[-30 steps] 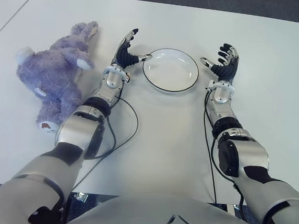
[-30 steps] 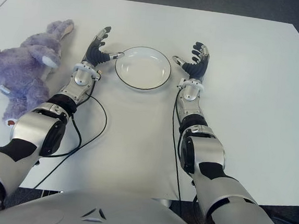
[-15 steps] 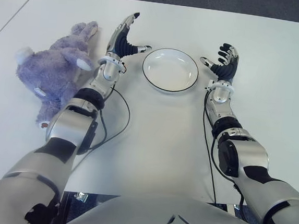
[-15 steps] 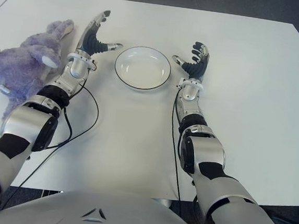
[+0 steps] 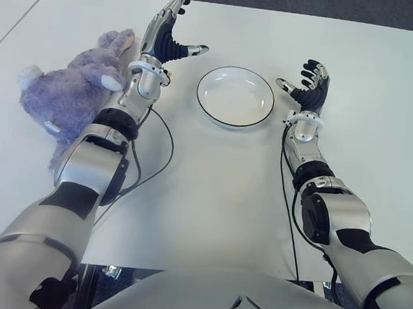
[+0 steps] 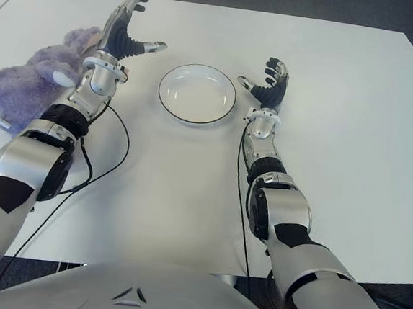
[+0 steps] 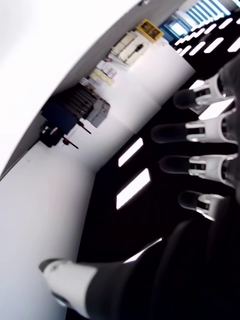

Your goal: Put the doll into the plate.

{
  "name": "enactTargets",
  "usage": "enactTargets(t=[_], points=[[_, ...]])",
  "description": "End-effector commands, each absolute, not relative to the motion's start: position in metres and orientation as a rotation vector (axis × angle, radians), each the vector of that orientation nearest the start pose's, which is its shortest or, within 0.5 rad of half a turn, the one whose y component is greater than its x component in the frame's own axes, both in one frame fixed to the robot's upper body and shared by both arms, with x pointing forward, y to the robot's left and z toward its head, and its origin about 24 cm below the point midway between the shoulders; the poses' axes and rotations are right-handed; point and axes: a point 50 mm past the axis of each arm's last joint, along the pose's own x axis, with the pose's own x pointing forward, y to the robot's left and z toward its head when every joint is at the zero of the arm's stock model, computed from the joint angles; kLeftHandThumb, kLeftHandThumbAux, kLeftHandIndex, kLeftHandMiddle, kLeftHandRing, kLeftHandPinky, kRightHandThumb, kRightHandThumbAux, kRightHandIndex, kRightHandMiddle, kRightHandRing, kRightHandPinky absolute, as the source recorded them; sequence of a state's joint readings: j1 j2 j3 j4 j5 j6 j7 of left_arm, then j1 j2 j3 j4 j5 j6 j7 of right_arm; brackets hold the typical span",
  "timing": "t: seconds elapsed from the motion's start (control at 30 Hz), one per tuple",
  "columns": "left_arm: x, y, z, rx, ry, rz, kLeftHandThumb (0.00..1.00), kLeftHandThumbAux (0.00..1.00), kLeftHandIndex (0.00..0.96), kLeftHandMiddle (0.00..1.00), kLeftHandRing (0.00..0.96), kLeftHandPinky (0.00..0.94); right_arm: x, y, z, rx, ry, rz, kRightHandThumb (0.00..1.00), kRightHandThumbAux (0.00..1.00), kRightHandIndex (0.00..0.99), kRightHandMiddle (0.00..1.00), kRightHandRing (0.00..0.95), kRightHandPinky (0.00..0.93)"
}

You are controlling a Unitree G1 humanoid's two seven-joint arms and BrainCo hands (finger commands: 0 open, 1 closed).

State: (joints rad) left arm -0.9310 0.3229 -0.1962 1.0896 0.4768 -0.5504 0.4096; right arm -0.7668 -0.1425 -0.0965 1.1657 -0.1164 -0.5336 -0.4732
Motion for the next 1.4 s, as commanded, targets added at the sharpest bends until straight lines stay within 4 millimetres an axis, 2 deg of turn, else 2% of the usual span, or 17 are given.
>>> enactTargets(t=[0.03,0.27,0.6,0.97,1.4], points=[[0.394,0.152,0.166,0.895,-0.591,0.068,0.000,0.649,0.000,0.154,0.220,0.098,0.260,-0.167,-0.075,-0.265,0.364,-0.337,0.000,0.937,0.225,0.263,0.244,0.233],[0.393,0.147,0.181,0.924,-0.640,0.085,0.000,0.645,0.000,0.155,0.276,0.106,0.260,-0.168,-0.075,-0.275,0.366,-0.332,0.000,0.935,0.220,0.255,0.233,0.233],[0.389,0.140,0.191,0.997,-0.698,0.096,0.000,0.605,0.000,0.146,0.243,0.125,0.259,-0.170,-0.075,-0.267,0.364,-0.330,0.000,0.953,0.218,0.261,0.244,0.250],[0.377,0.116,0.221,1.087,-0.779,0.054,0.000,0.568,0.000,0.133,0.199,0.132,0.260,-0.171,-0.076,-0.263,0.372,-0.321,0.003,0.961,0.215,0.258,0.239,0.239],[0.363,0.094,0.241,1.147,-0.804,-0.003,0.000,0.559,0.000,0.142,0.183,0.127,0.260,-0.173,-0.076,-0.295,0.377,-0.312,0.036,0.950,0.209,0.249,0.245,0.258]])
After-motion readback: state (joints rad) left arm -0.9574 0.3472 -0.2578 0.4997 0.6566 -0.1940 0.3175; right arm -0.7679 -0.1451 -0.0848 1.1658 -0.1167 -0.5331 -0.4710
